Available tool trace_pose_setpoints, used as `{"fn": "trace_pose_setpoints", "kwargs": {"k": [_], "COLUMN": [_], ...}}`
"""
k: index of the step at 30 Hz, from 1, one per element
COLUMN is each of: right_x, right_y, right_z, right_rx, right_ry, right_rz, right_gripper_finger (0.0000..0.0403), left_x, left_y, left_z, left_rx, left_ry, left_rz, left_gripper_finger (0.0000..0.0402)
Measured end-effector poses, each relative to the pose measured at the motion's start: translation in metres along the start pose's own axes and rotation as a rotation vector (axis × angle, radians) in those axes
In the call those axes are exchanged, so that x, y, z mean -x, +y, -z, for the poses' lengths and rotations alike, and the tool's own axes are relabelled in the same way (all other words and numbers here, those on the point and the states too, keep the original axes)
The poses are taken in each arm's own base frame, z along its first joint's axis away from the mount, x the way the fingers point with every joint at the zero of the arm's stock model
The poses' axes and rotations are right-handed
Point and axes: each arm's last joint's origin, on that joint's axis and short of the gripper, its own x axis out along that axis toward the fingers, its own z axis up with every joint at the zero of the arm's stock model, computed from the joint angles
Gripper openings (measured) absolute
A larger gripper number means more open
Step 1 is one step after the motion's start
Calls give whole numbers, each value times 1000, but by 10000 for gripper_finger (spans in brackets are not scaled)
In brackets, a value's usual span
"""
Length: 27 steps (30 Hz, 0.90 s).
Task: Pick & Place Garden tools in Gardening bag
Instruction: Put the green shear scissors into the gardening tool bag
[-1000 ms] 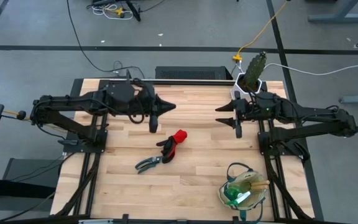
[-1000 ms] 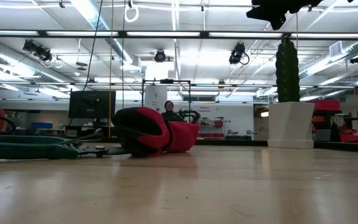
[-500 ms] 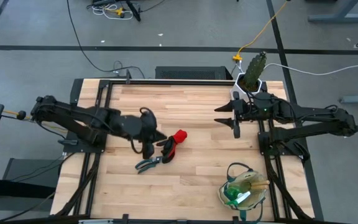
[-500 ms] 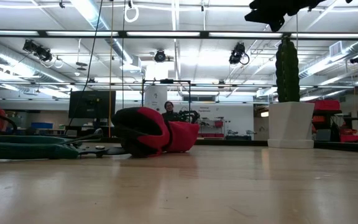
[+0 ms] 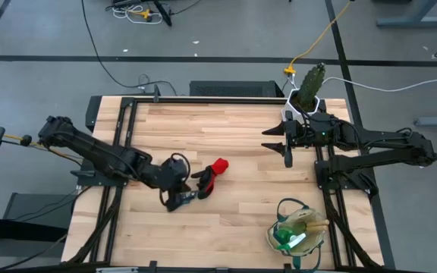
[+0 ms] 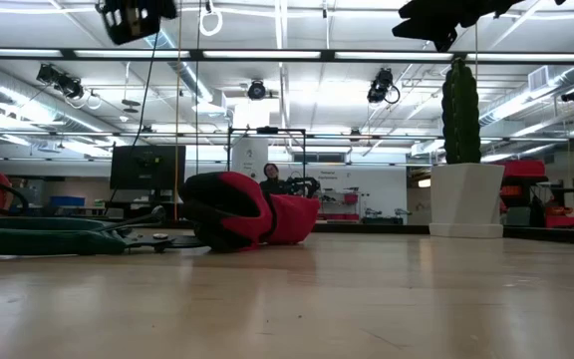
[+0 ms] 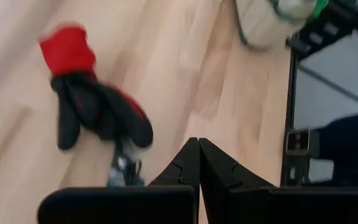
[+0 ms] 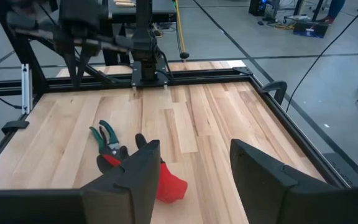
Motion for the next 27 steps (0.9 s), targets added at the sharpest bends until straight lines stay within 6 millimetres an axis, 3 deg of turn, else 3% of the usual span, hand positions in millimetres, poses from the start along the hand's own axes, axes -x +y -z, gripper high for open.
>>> {"fn": "trace_pose_setpoints", "kwargs": {"k": [11, 18, 27], "right_x": [0, 0, 0], "right_y": [0, 0, -2], "right_z": [1, 1, 1], "right_rx": [0, -4, -7], "right_ry": [6, 6, 7], "right_rz": [1, 4, 55], "right_gripper_finger": [197, 197, 197], "left_x": [-20, -22, -22], "left_y": [14, 18, 28], "left_z": [33, 36, 32], "left_rx": [24, 34, 146], "left_ry": [163, 212, 385], "left_rz": [2, 1, 104], "left_gripper_finger": [30, 67, 149]}}
